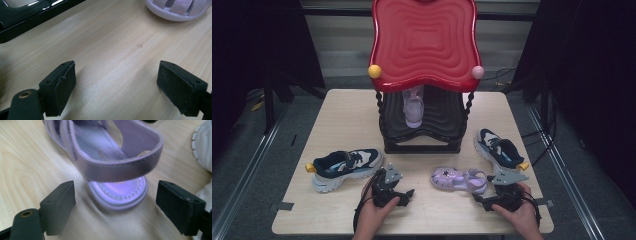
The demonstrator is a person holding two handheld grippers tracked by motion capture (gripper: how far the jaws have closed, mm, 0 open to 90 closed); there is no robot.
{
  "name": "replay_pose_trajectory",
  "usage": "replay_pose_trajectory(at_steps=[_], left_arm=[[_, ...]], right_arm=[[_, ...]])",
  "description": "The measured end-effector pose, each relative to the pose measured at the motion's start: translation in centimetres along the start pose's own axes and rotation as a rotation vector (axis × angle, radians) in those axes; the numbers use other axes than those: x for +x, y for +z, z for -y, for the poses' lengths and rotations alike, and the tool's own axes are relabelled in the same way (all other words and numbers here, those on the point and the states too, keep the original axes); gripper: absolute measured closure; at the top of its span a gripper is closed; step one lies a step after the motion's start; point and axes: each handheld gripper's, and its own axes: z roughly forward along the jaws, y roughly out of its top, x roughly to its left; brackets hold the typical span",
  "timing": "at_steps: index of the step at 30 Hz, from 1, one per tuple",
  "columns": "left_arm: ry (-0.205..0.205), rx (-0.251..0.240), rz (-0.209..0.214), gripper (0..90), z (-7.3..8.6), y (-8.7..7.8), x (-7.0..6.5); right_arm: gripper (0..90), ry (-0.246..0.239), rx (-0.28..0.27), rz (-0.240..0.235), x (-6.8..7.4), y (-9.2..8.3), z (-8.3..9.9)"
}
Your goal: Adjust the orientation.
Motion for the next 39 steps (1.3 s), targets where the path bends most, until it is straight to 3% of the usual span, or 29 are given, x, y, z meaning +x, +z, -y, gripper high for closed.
replay_pose_trajectory(at_steps=[3, 6, 8, 18, 21, 23, 26, 29, 31, 36, 39], left_arm=[[-0.001, 0.001, 0.002, 15.2, 0.0, 0.0, 0.0], [0.0, 0.001, 0.002, 15.2, 0.0, 0.0, 0.0], [-0.002, 0.001, 0.003, 15.2, 0.0, 0.0, 0.0], [-0.001, 0.0, 0.003, 15.2, 0.0, 0.0, 0.0], [0.0, 0.001, 0.002, 15.2, 0.0, 0.0, 0.0], [0.001, 0.001, 0.001, 15.2, 0.0, 0.0, 0.0], [0.001, 0.001, 0.001, 15.2, 0.0, 0.0, 0.0], [0.0, 0.001, 0.001, 15.3, 0.0, 0.0, 0.0], [0.001, 0.001, 0.001, 15.2, 0.0, 0.0, 0.0], [0.001, 0.001, 0.001, 15.2, 0.0, 0.0, 0.0], [0.001, 0.001, 0.001, 15.2, 0.0, 0.0, 0.0]], right_arm=[[15.3, -0.005, 0.003, -0.011, -0.5, 0.6, -0.5], [16.5, -0.018, 0.011, -0.053, -0.6, 1.2, -1.0], [22.7, -0.015, 0.012, -0.059, -0.5, 1.3, -1.1], [35.3, 0.01, -0.008, -0.049, 1.4, 0.0, -0.2], [36.4, 0.007, -0.014, -0.08, 2.0, -0.4, 0.2], [35.7, 0.005, -0.014, -0.08, 2.3, -0.4, 0.2], [24.4, 0.027, -0.004, -0.067, 2.5, -0.2, 0.0], [21.2, 0.038, -0.02, -0.062, 2.6, 0.2, -0.3], [20.3, 0.032, -0.015, -0.05, 2.6, 0.4, -0.6], [15.2, 0.003, 0.016, -0.08, 2.4, 1.1, -1.1], [15.3, -0.012, 0.021, -0.074, 2.6, 1.4, -1.3]])
